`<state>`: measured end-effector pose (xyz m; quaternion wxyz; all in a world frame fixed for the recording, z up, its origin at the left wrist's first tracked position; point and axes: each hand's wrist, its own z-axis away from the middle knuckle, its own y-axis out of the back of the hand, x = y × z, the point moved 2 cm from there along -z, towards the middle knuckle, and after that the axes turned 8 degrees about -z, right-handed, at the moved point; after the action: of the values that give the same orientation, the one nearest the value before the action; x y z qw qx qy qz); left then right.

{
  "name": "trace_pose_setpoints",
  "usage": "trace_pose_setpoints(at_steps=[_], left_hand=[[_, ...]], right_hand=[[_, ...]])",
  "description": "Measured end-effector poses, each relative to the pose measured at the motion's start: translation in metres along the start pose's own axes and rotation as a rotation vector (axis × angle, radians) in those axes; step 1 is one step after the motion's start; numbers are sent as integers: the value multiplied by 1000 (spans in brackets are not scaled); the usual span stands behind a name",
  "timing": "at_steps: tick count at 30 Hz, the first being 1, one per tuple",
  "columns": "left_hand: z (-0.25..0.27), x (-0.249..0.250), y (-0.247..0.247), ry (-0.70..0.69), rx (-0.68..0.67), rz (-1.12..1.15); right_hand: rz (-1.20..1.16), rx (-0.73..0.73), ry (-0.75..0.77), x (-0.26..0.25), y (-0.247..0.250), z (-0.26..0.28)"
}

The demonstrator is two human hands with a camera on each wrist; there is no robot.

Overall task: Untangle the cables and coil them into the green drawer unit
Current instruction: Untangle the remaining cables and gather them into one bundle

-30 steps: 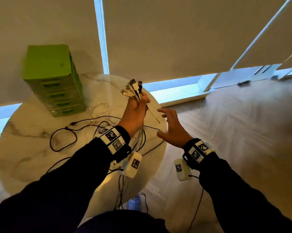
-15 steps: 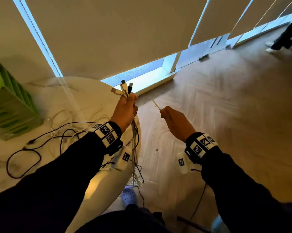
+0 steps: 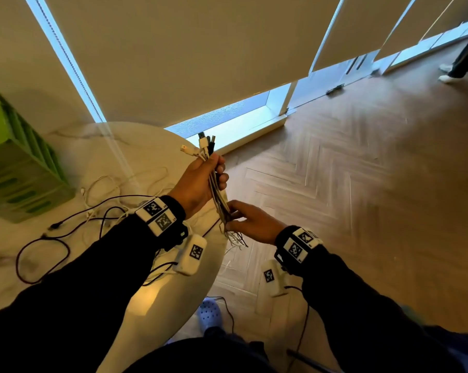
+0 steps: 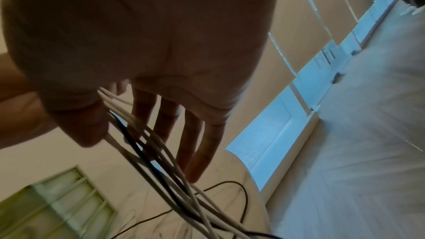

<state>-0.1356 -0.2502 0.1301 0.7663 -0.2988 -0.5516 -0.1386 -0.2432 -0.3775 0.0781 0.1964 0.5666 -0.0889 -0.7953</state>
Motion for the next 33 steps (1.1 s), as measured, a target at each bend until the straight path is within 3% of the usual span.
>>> trace_pose_setpoints(at_steps=[13,21,25,30,33], left_hand=[[1,11,25,1,41,-9],[4,16,36,-22,70,-29],[2,18,44,-24,135,-51],[-3,12,55,-21,240,-186],[-6,8,62,-8,279,-106]], right_hand=[[74,185,260,-53,6,-21],[-26,98,231,-60,8,-27],[-201,112,215,-60,13,-28],[-201,250,226,-52,24,-34],[-130,384,111,-35,40,-37]])
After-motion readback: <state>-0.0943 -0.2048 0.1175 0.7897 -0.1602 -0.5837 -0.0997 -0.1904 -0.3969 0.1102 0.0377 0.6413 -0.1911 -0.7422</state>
